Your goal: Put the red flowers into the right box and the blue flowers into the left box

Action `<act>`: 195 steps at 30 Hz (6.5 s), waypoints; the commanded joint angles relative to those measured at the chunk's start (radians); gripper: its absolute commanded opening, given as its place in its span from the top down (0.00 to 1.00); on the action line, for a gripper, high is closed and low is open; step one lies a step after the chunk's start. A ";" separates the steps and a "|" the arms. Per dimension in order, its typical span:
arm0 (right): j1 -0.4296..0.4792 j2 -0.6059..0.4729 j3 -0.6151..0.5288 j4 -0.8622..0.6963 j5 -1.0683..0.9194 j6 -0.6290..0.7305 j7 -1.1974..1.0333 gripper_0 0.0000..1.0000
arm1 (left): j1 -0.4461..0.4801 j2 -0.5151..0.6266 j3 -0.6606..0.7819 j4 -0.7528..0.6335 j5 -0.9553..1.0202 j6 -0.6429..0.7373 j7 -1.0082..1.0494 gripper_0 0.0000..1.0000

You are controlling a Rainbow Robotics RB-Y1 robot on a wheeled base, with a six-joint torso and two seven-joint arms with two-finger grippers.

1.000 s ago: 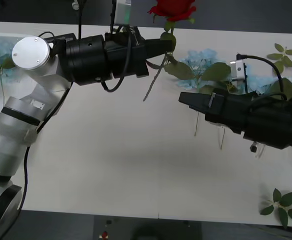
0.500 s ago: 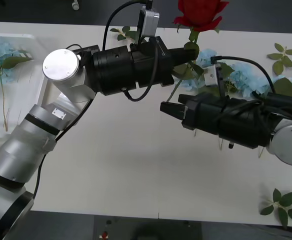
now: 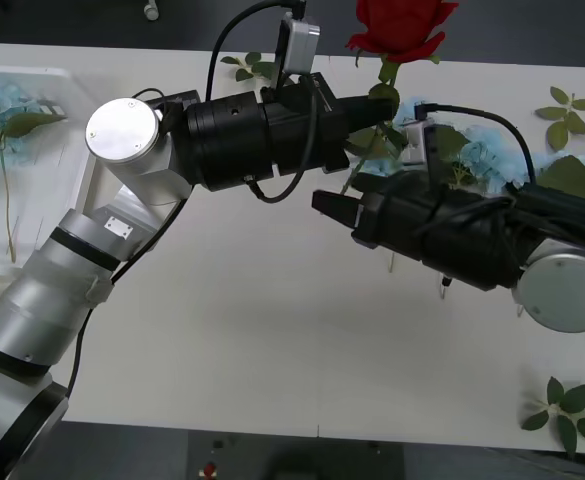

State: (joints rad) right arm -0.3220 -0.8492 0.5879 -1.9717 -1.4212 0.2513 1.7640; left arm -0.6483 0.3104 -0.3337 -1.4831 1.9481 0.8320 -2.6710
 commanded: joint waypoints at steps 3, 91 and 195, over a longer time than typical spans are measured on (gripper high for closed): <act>-0.060 0.074 0.001 -0.007 -0.053 -0.029 0.031 0.12 | 0.013 -0.001 -0.005 -0.022 0.008 -0.005 -0.034 1.00; -0.092 -0.510 -0.221 1.156 -0.091 0.775 0.163 1.00 | 0.138 0.592 0.074 -0.009 0.021 0.038 0.008 0.00; -0.321 -0.419 -0.313 0.356 0.079 1.192 -0.344 1.00 | 0.003 0.768 -0.238 -0.147 0.018 -0.011 -0.034 0.00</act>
State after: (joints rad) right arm -0.6225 -1.2310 0.4010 -1.5198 -1.2973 1.3957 1.4137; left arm -0.6172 1.0635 -0.5941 -1.6103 1.9627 0.8327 -2.7379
